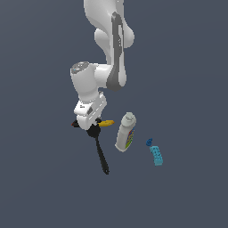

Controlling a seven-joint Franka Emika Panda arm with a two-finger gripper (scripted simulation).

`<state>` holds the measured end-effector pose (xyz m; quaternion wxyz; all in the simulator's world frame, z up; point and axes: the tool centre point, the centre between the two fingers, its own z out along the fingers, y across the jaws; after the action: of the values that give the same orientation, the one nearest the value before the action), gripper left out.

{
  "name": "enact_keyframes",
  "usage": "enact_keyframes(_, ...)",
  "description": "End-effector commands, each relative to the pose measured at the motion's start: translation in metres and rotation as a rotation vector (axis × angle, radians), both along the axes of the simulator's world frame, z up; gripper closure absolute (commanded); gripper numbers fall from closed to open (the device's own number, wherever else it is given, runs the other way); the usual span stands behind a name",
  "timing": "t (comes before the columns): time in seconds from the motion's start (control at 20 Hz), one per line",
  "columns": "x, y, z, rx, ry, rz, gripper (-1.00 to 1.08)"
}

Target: Pick up a designated object from a clutter of objects.

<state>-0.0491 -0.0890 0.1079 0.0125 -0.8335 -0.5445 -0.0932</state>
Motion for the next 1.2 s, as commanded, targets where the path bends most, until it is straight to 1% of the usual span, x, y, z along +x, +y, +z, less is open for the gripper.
enact_keyframes(0.0,0.0,0.003,0.002,0.0,-0.001,0.001,1.08)
enact_keyframes(0.25,-0.001,0.012,0.013,0.0,-0.001,0.001,1.08)
enact_keyframes(0.55,-0.005,0.033,0.037,-0.001,-0.001,0.0,1.08)
enact_keyframes(0.8,-0.009,0.059,0.066,-0.003,-0.001,0.0,1.08)
enact_keyframes(1.15,-0.016,0.104,0.118,-0.007,-0.001,-0.002,1.08)
